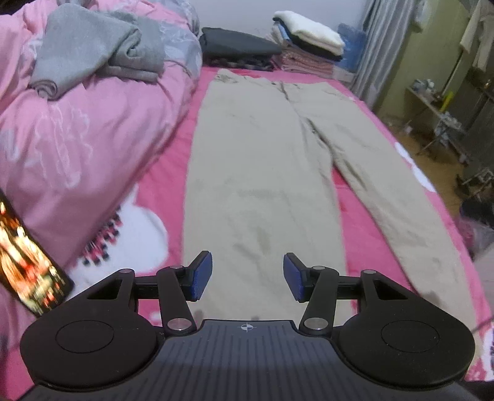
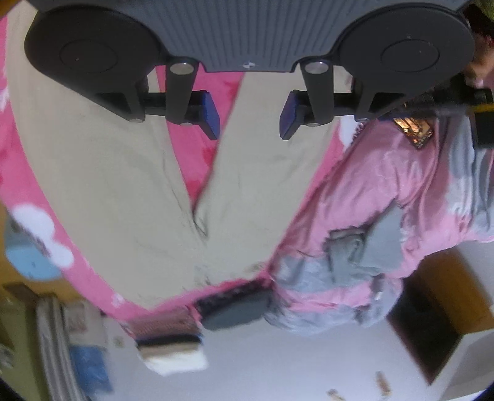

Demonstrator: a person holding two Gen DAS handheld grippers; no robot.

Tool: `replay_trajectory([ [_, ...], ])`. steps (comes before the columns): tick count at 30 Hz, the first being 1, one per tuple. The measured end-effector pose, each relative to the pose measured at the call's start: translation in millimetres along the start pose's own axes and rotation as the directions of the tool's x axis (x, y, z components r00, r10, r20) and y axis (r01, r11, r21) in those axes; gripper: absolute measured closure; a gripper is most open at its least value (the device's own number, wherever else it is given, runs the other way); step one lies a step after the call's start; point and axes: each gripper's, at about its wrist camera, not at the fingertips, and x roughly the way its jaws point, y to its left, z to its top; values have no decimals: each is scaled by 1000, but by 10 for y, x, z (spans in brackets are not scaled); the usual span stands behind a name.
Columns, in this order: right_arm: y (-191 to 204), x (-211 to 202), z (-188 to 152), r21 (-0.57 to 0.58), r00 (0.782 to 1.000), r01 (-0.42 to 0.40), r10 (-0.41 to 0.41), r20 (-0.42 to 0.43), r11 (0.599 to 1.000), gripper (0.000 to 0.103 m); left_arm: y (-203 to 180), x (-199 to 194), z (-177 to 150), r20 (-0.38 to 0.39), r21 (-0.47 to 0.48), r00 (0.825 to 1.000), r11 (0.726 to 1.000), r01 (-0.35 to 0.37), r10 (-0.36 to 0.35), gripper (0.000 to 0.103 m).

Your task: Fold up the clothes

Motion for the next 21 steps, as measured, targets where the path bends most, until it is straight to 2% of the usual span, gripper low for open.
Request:
replay_trajectory([
  [2, 119, -78, 80, -21, 1000, -13, 14, 27, 1000, 39, -91, -41, -94, 12, -10, 1000, 1000, 20, -20, 48],
  [5, 262, -183, 101, -44, 996, -31, 34, 81, 999, 34, -132, -65, -173, 18, -39, 999, 999, 37, -36, 47],
  [10, 451, -142, 13, -39, 998, -21, 23, 56, 999, 33, -88, -126, -302, 27, -64, 998, 996, 57, -56, 46],
  [12, 516, -165, -6, -49, 998, 21, -18, 53, 999, 32, -34, -162, -348, 34, -72, 998, 996, 58, -56, 45],
  [15, 604, -239, -15, -27, 996, 54, -52, 72, 998, 27, 60, -222, -404, 54, -89, 997, 994, 59, -54, 43],
  [21, 850, -322, -61, -19, 993, 90, -89, 72, 996, 10, 204, -318, -459, 93, -138, 995, 989, 48, -36, 36],
])
